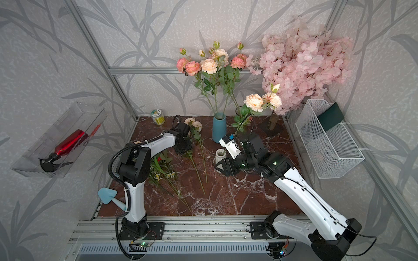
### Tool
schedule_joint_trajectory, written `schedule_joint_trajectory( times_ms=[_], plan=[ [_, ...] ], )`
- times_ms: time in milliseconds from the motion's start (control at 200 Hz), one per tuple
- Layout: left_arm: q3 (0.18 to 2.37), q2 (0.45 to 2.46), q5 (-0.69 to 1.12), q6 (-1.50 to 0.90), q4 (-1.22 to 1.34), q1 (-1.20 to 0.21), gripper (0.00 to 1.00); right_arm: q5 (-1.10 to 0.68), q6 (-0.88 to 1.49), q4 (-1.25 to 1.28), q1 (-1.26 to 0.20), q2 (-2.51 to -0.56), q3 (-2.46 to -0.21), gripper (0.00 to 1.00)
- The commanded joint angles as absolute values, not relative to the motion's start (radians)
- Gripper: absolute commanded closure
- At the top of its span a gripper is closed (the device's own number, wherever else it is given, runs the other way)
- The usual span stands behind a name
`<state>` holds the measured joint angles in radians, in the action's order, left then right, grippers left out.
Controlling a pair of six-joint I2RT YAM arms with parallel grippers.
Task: Place the pink flowers into the vase
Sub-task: Pick up the flower at the center of the board.
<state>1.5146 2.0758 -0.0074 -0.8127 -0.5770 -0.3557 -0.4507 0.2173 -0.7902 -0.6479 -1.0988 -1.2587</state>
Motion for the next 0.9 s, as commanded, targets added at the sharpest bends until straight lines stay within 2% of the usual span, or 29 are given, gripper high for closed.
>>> schedule_joint_trajectory(
  times_ms=[0, 235, 425, 550, 665, 895],
  plan=[
    [1.552, 2.093, -0.057, -0.81, -0.601, -0.362, 0.57, -0.473, 0.227, -0.749, -0.645, -1.085, -1.245, 0.4],
    [1.574, 2.138, -0.056, -0.809, -0.592, -0.367, 0.68, -0.48, 0.229, -0.73, -0.645, -1.08, -1.239, 0.4],
    [1.576, 2.154, -0.051, -0.808, -0.589, -0.369, 0.86, -0.497, 0.231, -0.721, -0.645, -1.075, -1.237, 0.4],
    [1.568, 2.133, -0.062, -0.81, -0.596, -0.369, 0.95, -0.504, 0.233, -0.714, -0.646, -1.074, -1.235, 0.4],
    [1.552, 2.088, -0.078, -0.807, -0.605, -0.369, 1.0, -0.52, 0.24, -0.7, -0.645, -1.076, -1.232, 0.4],
    [1.471, 1.961, -0.094, -0.821, -0.59, -0.369, 1.0, -0.534, 0.255, -0.653, -0.647, -1.106, -1.205, 0.4]
  ],
)
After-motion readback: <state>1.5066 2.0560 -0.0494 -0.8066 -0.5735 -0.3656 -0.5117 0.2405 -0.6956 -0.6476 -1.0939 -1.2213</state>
